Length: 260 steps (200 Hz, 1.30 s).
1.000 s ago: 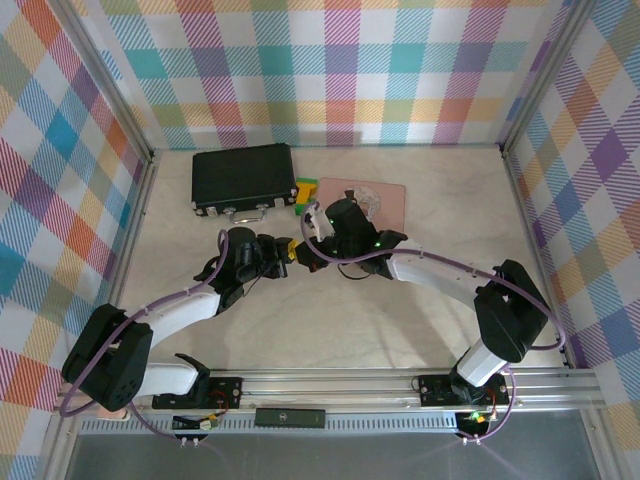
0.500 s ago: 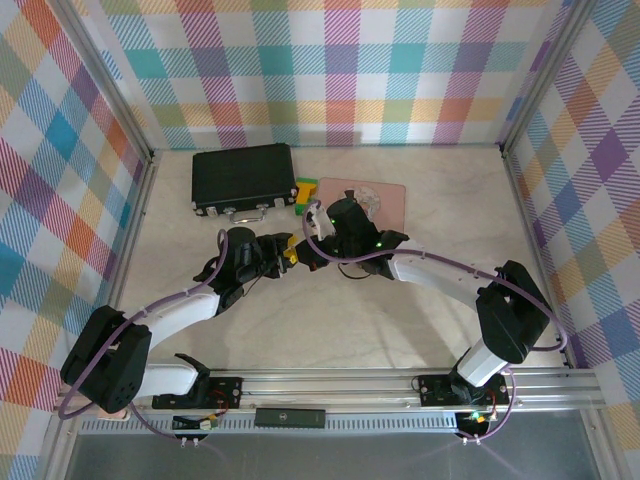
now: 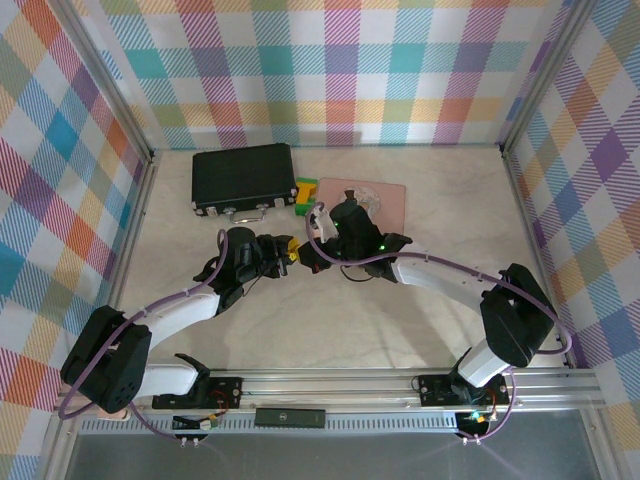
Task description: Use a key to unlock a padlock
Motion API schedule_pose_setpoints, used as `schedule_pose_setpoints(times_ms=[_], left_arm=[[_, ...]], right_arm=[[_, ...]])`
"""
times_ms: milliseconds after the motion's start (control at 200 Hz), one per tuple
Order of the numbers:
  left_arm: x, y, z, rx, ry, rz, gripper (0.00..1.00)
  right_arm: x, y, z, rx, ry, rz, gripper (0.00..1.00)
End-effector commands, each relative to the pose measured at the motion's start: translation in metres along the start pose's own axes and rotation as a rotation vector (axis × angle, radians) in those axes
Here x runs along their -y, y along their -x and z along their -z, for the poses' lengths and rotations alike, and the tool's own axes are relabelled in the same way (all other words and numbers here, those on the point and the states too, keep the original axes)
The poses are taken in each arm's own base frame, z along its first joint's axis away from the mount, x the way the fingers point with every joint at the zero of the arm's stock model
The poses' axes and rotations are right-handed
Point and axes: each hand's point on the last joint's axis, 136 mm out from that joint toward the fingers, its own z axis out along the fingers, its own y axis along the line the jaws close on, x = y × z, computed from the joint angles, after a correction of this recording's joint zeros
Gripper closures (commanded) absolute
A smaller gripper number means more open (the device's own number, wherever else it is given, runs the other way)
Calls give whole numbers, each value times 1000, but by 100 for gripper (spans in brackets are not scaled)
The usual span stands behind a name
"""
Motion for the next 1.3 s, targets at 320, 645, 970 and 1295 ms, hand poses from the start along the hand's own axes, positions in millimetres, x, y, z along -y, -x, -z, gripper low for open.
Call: schedule_pose_setpoints(times_ms=[320, 645, 970, 1295], left_arm=[[10, -12, 1, -44, -47, -42, 100], [42, -20, 2, -23, -114, -384, 100], [81, -27, 29, 106, -237, -839, 100], [84, -37, 28, 68, -398, -913, 100]], right_arm=[[2, 14, 11, 54, -9, -16, 100], [8, 17, 33, 118, -44, -101, 55], [-8, 21, 34, 211, 149, -235, 46], [-34, 46, 35, 362, 395, -254, 53]])
